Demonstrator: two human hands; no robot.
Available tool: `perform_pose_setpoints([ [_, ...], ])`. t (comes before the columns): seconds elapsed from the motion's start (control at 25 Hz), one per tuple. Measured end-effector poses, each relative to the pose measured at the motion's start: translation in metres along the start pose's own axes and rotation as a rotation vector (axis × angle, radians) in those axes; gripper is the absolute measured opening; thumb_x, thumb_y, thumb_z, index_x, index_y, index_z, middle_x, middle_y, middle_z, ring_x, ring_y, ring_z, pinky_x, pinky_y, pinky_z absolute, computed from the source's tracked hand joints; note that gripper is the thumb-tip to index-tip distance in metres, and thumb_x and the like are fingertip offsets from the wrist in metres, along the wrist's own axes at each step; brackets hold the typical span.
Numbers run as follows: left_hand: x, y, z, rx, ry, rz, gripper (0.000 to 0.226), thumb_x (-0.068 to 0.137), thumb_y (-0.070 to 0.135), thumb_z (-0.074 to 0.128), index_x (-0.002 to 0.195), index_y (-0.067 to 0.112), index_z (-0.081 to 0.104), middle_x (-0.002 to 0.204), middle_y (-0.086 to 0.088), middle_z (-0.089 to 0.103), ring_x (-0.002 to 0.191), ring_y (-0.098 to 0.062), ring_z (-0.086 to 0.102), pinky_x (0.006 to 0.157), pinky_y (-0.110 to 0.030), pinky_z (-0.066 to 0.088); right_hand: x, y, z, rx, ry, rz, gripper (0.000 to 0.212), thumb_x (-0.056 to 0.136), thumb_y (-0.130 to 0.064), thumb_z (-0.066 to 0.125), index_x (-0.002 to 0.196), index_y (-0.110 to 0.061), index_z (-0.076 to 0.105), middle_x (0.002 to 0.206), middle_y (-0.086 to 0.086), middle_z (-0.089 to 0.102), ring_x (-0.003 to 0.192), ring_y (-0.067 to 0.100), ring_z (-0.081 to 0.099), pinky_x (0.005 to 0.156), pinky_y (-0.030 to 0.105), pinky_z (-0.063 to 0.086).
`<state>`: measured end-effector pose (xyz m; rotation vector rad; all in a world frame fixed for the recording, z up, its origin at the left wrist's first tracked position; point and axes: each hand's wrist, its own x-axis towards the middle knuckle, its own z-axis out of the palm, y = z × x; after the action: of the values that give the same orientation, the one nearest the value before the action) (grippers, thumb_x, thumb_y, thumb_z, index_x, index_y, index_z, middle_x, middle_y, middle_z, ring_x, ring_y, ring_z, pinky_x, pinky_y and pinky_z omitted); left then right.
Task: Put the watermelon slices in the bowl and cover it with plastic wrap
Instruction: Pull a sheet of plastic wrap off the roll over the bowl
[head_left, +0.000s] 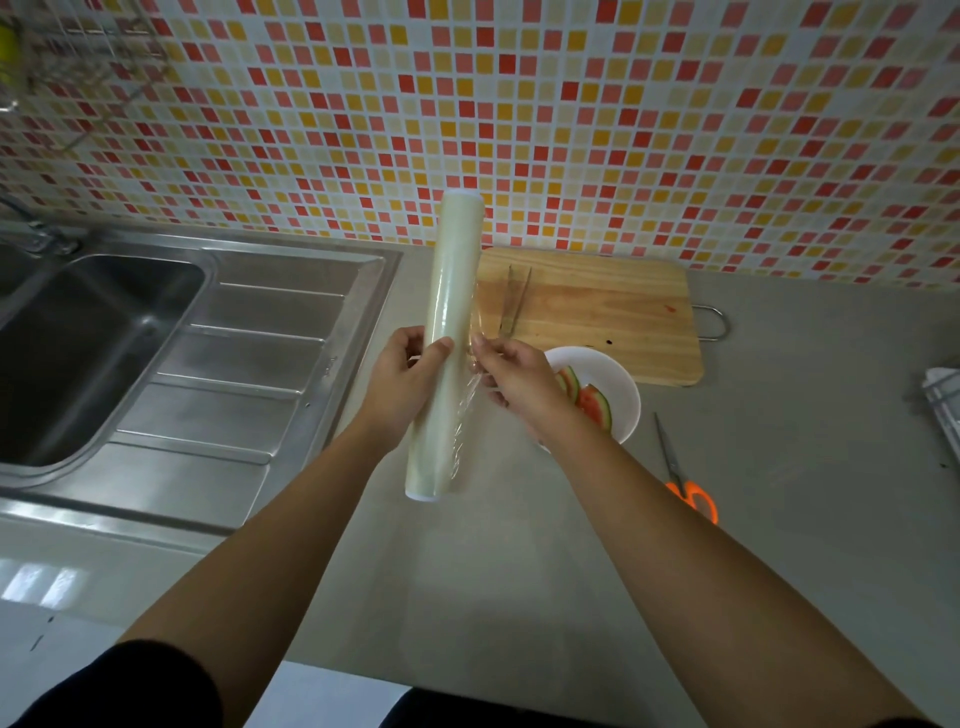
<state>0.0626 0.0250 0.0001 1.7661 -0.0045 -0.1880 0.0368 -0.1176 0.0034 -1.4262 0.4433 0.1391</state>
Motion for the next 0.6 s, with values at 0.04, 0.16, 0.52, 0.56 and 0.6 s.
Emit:
perform_pose_setpoints([
  [0.04,0.001,0.001,0.000,-0.010,-0.007,-0.009,0.044,0.076,0.044,0.059,0.110,0.015,0.055,0.101,-0.007,0.064,0.084,-0.016,0.064,0.072,-0.031,0.053,0.001,0.000,-0.001,-0.082,0.027,-0.039,0.022,0.085,-0.039,0.063,0.070,-0.024,0.062,0.070,-0.008,0.059,0.060,0.003,0.051,0.065,0.020,0.045],
  [0.16,0.001,0.002,-0.002,-0.043,-0.036,-0.014,0.041,0.080,0.036,0.058,0.116,0.017,0.055,0.097,-0.004,0.067,0.078,-0.012,0.065,0.067,-0.026,0.052,0.005,0.000,-0.005,-0.154,0.077,-0.101,0.017,0.084,-0.032,0.065,0.069,-0.025,0.061,0.070,-0.011,0.058,0.066,0.005,0.052,0.068,0.022,0.040],
  [0.52,-0.005,0.004,-0.007,0.102,-0.053,-0.006,0.032,0.078,0.037,0.044,0.103,0.024,0.059,0.080,0.010,0.060,0.069,-0.008,0.057,0.063,-0.027,0.045,0.004,-0.014,-0.002,-0.066,0.012,-0.009,0.026,0.083,-0.004,0.052,0.093,-0.026,0.060,0.089,-0.009,0.063,0.065,0.006,0.054,0.052,0.017,0.038],
  [0.56,-0.006,0.003,-0.008,0.116,-0.053,-0.005,0.031,0.077,0.037,0.044,0.102,0.025,0.059,0.078,0.011,0.059,0.068,-0.007,0.055,0.062,-0.027,0.044,0.004,-0.019,0.000,0.015,-0.008,0.022,0.026,0.082,-0.003,0.053,0.090,-0.026,0.062,0.089,-0.008,0.064,0.057,0.003,0.054,0.047,0.016,0.035],
  [0.6,-0.007,0.003,-0.008,0.126,-0.052,-0.001,0.030,0.078,0.037,0.044,0.102,0.026,0.059,0.078,0.012,0.058,0.067,-0.006,0.055,0.062,-0.026,0.043,0.003,-0.024,0.001,0.093,-0.013,0.051,0.021,0.083,-0.006,0.056,0.087,-0.025,0.063,0.087,-0.007,0.064,0.052,0.001,0.056,0.045,0.015,0.035],
])
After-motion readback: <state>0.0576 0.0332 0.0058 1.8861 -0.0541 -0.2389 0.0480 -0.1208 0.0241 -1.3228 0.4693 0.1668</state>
